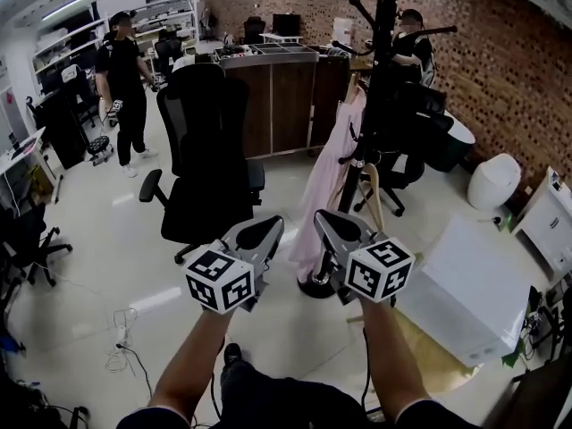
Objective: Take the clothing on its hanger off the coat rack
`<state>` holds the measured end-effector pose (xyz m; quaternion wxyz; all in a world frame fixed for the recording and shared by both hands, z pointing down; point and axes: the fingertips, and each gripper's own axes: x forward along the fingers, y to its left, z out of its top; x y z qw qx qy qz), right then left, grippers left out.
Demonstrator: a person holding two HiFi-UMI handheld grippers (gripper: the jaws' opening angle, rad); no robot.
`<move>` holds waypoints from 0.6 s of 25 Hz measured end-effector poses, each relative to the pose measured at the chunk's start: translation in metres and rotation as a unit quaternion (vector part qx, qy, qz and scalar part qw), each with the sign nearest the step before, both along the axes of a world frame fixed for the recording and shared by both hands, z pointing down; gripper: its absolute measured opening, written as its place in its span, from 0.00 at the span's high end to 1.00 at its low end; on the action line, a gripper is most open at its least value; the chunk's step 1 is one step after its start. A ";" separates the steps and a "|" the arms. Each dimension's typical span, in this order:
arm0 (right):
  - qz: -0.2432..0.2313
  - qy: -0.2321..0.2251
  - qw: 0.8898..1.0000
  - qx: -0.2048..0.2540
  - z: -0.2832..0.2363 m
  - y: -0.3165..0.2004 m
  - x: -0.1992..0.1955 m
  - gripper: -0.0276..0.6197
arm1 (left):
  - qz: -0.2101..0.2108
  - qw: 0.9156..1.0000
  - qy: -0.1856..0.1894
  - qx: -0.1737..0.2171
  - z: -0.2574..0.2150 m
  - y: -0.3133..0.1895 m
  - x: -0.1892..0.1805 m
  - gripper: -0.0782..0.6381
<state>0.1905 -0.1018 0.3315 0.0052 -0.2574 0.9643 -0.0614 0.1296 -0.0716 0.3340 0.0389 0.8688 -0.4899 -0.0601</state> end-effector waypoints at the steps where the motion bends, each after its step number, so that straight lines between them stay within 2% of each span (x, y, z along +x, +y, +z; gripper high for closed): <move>1: 0.006 0.000 1.000 0.001 0.000 -0.006 -0.004 0.95 | 0.005 1.000 0.001 0.002 -0.001 -0.007 -0.005 0.87; 15: 0.112 0.006 0.994 0.003 -0.003 -0.085 -0.074 0.95 | 0.105 0.994 -0.006 0.006 -0.010 -0.102 -0.081 0.87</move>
